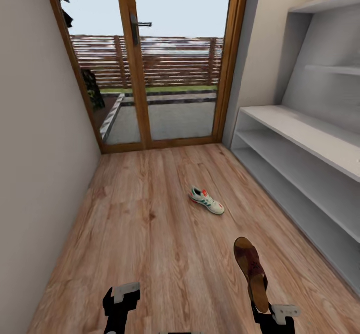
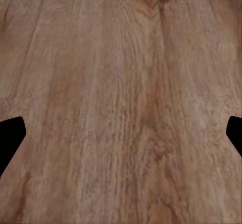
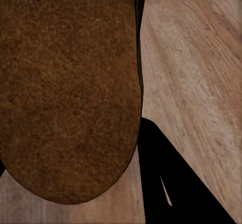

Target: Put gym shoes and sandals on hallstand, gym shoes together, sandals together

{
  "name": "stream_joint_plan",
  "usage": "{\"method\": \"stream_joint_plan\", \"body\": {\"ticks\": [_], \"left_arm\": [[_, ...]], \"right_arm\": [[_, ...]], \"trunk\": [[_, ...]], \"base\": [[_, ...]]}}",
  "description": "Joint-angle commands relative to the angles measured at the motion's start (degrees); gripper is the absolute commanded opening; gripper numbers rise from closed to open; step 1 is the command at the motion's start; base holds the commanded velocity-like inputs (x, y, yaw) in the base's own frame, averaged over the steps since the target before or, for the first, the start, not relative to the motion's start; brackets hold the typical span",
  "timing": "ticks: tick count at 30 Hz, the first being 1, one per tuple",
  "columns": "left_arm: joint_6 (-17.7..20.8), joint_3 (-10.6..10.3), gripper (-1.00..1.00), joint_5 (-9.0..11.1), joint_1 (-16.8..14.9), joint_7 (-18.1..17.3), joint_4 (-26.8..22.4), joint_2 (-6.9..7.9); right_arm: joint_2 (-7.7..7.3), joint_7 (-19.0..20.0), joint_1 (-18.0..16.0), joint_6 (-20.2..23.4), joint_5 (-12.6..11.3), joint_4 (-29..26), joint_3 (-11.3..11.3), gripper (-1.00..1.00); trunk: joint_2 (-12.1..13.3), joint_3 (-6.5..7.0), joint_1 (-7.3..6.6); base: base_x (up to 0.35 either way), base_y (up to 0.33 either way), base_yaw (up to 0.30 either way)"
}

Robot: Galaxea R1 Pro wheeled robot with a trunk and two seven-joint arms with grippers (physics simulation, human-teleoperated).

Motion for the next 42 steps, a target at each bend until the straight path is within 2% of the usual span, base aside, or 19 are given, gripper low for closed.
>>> {"method": "stream_joint_plan", "body": {"ticks": [1, 42], "left_arm": [[-0.2, -0.5, 1.0, 0.6, 0.0, 0.3, 0.0, 0.05], [-0.3, -0.6, 1.0, 0.6, 0.0, 0.3, 0.0, 0.05]], "right_arm": [[0.01, 0.5, 0.0, -0.1, -0.7, 0.1, 0.0, -1.0], [0.03, 0.5, 0.0, -0.1, -0.7, 0.1, 0.0, -1.0]], "trunk": [[0.0, -0.03, 0.02], [0.0, 0.03, 0.02]], "base": [[0.286, 0.195, -0.27], [0.312, 0.142, -0.28]]}}
